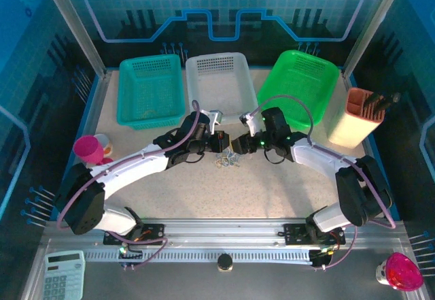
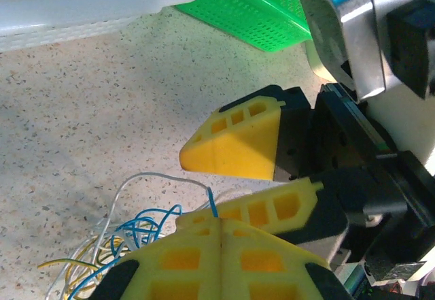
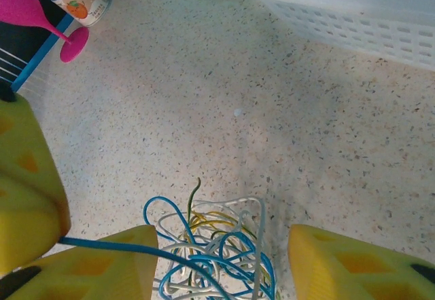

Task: Untangle the cables

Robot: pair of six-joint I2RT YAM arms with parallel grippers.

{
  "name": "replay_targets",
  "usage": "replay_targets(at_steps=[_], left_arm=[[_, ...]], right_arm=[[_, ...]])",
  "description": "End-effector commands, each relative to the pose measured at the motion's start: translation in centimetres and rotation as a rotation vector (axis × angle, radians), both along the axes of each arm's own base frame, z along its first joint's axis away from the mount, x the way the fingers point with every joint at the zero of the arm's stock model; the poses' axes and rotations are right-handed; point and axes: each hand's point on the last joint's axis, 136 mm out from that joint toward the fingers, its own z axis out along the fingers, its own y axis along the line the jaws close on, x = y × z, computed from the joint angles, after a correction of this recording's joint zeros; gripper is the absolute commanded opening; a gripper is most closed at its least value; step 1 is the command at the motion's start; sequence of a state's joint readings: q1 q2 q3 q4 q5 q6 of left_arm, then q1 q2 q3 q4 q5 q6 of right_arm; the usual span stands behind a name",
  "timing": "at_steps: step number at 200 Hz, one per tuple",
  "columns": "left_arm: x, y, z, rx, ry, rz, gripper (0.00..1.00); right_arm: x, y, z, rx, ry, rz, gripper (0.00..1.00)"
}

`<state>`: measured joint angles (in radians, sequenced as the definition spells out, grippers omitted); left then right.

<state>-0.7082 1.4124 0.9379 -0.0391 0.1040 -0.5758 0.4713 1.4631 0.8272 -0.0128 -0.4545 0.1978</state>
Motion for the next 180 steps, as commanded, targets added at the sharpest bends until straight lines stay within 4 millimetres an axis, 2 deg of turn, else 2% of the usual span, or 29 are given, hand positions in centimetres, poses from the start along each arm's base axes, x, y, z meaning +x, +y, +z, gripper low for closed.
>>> replay_targets(at_steps=[1,33,45,85,98,108,122,142,180], left_arm=[[0.0,-1.0,1.6,-0.033,-0.035,-0.043,0.0],[0.1,-0.9,1.5,-0.027,-0.038,-0.033,0.0],[0.2,-0.6,1.6,-0.027,-0.042,-0.018,0.02],[0.9,1.9,2.3,-0.051,-0.07,0.08,0.68],[0.9,3.0,2.5,-0.052,-0.081,0.117,0.82],[0.9,3.7,2.6,-0.05,-0.09,0.137,0.89],[0.8,4.6,2.7,-0.045,-0.103,0.159,0.94],[0.4,5.2,2.4,-0.023,-0.109,0.157,0.96],[-0.4,5.5,-0.1,0.027,-0.086,0.127,0.97]], right_arm=[[0.4,0.9,1.5,0.026,-0.043,0.031,0.32],[0.0,0.7,2.1,0.032,-0.044,0.026,0.01],[-0.2,0.5,2.2,0.036,-0.043,0.019,0.0],[-0.6,-0.1,2.7,0.028,-0.048,-0.01,0.0],[-0.6,-0.3,2.9,0.026,-0.051,-0.019,0.0],[-0.6,-0.4,3.2,0.026,-0.056,-0.021,0.0],[-0.6,-0.4,3.4,0.027,-0.055,-0.024,0.0],[-0.6,-0.3,4.1,0.043,-0.055,-0.032,0.0],[-0.3,-0.3,6.0,0.075,-0.072,-0.06,0.0]])
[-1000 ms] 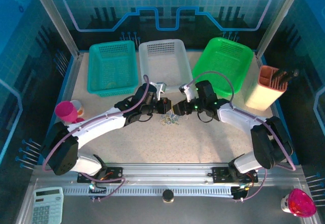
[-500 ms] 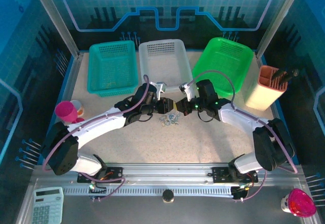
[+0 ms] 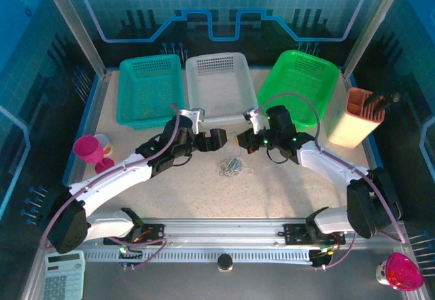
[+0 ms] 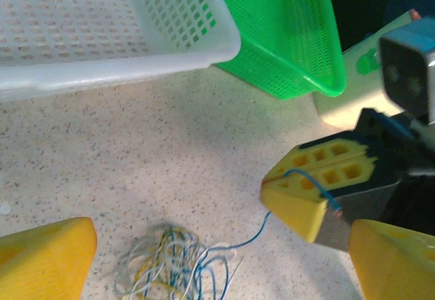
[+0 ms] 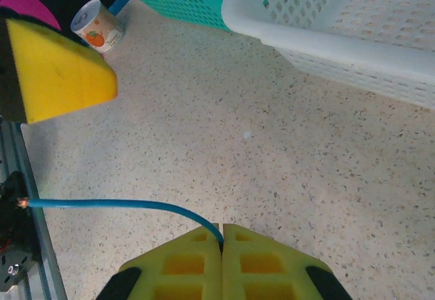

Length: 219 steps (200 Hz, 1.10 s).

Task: Untangle the cables

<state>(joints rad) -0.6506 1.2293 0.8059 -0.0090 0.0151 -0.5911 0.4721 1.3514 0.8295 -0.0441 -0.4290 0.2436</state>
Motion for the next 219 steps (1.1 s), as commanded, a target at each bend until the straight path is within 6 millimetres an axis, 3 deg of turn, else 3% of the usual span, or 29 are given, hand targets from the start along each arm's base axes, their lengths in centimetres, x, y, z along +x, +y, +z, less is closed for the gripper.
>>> replay_targets(at_steps=[1,17,21,37,80,127,159,219], left_arm=[[-0.4,0.6,-1.8,0.052,0.001,-0.012,0.96],[-0.7,0.5,-3.2,0.071,0.022,-0.028,0.97],[-0.8,0.4,-3.5,0.076,0.026,-0.033,0.97],[-1.0,0.0,-4.4,0.089,0.037,-0.049,0.97],[-0.9,-2.1,-5.4,0.114,0.023,-0.099,0.99],[0.9,-3.9,-5.9,0.135,-0.009,-0.102,0.99],[2.3,-4.0,-6.6,0.161,-0.035,-0.061,0.99],[2.2,-3.6,-10.2,0.192,0.011,-0.047,0.85]], right_arm=[[0.1,0.2,2.5,0.035,-0.027,-0.018,0.0],[0.2,0.1,2.7,0.028,-0.022,-0.032,0.0],[0.6,0.2,3.9,0.04,-0.043,-0.036,0.0],[1.1,0.3,4.7,0.042,-0.041,-0.05,0.0],[1.1,1.4,7.1,0.126,-0.019,-0.034,0.0],[-0.1,2.5,8.9,0.157,-0.019,-0.001,0.0],[-0.9,3.1,10.1,0.172,-0.026,0.02,0.0],[-1.6,2.9,13.8,0.226,-0.065,0.014,0.0]])
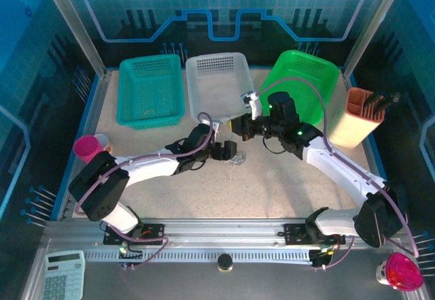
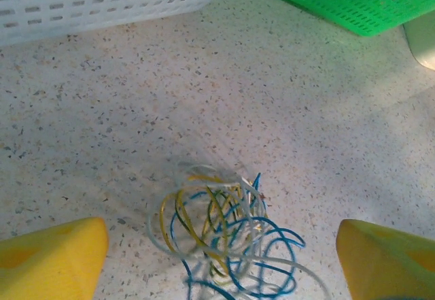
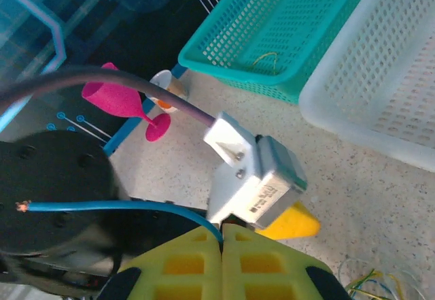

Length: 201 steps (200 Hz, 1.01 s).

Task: Untangle the cables

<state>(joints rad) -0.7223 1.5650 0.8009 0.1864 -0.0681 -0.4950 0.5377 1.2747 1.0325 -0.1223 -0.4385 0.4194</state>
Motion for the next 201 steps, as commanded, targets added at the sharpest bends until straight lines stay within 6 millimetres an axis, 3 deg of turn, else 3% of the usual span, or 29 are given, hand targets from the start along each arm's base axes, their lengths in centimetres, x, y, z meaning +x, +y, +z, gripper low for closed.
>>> replay_targets(at_steps=[1,71,147,170,201], left_arm=[[0.2,-0.1,-0.7,0.005,-0.017,0.007,0.85],[-0.5,0.7,-2.9,0.022,0.02,0.025,0.81],[-0.9,1.2,-3.6,0.04,0.032,0.027,0.81],[-1.2,1.4,-3.6,0.042,0.032,0.024,0.81],[-2.2,2.3,-2.5,0.02,0.018,0.028,0.82]], right_arm=[[-0.9,0.2,3.6,0.056,-0.035,0.018,0.0],[-1.2,1.2,11.3,0.194,-0.124,0.068,0.0],[-1.7,0.8,18.7,0.332,-0.239,0.062,0.0],[-1.5,0.4,19.6,0.349,-0.259,0.038,0.0],[-0.7,0.2,18.3,0.324,-0.248,0.008,0.0]])
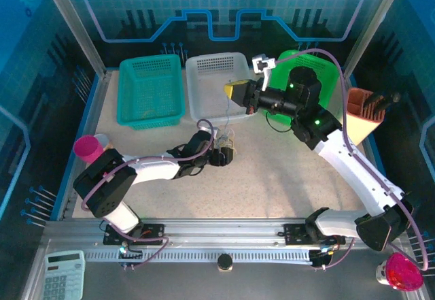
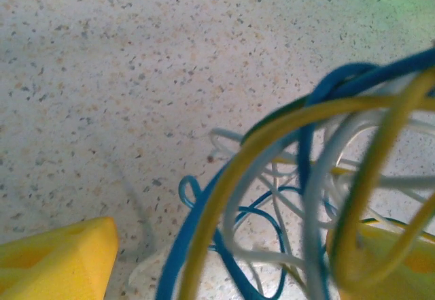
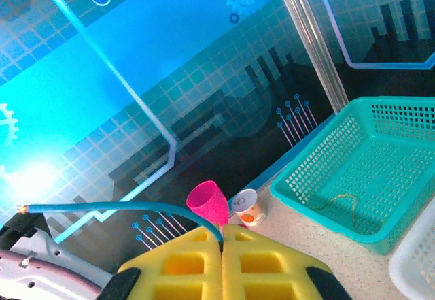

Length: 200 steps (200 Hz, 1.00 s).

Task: Untangle the cables

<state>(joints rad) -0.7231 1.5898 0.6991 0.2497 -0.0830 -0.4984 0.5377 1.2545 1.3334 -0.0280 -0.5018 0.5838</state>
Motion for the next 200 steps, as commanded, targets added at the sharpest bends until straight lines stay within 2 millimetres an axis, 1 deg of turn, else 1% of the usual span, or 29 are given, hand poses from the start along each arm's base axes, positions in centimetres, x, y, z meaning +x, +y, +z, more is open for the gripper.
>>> replay_targets(at_steps=[1,19,56,75,84,94,114,144,147,148,155,169,186,200], left_arm=[[-0.8,0.8,1.4,-0.027,-0.027,0.014,0.82],[-1.6,1.5,2.8,-0.039,-0.055,0.007,0.85],[-3.4,2.6,6.7,-0.07,-0.126,-0.034,0.93],[-3.4,3.0,8.1,-0.078,-0.165,-0.03,0.95],[-3.1,3.0,8.9,-0.082,-0.188,-0.022,0.95],[-2.6,2.7,9.6,-0.088,-0.209,-0.024,0.96],[-1.6,1.4,10.8,-0.096,-0.232,-0.05,0.96],[0.5,-1.1,11.0,-0.084,-0.237,-0.091,0.95],[0.8,-1.3,10.9,-0.08,-0.237,-0.092,0.94],[0.8,-1.3,10.6,-0.075,-0.232,-0.092,0.94],[1.4,-1.8,10.4,-0.072,-0.231,-0.094,0.92],[2.3,-2.4,9.6,-0.061,-0.224,-0.085,0.85],[3.0,-2.8,8.2,-0.054,-0.212,-0.069,0.69],[3.1,-2.9,6.6,-0.045,-0.187,-0.063,0.54]], right_arm=[[-0.1,-0.5,1.5,0.03,-0.04,-0.024,0.0],[0.4,-0.5,0.1,0.015,-0.017,-0.031,0.0],[0.8,-0.2,-2.8,-0.022,0.029,-0.028,0.0],[0.8,-0.1,-3.8,-0.034,0.047,-0.018,0.0],[0.7,0.1,-4.2,-0.036,0.055,-0.007,0.0],[0.6,0.3,-4.5,-0.039,0.067,0.007,0.0],[0.2,0.6,-4.7,-0.044,0.075,0.033,0.0],[-0.2,1.1,-4.5,-0.043,0.071,0.053,0.0],[-0.3,1.1,-4.4,-0.042,0.072,0.054,0.0],[-0.2,1.1,-4.4,-0.042,0.071,0.053,0.0],[-0.4,1.2,-4.2,-0.038,0.07,0.058,0.0],[-0.7,1.3,-3.6,-0.022,0.066,0.072,0.0],[-0.8,1.4,-2.6,-0.005,0.056,0.081,0.0],[-0.8,1.4,-1.2,0.015,0.04,0.086,0.0]])
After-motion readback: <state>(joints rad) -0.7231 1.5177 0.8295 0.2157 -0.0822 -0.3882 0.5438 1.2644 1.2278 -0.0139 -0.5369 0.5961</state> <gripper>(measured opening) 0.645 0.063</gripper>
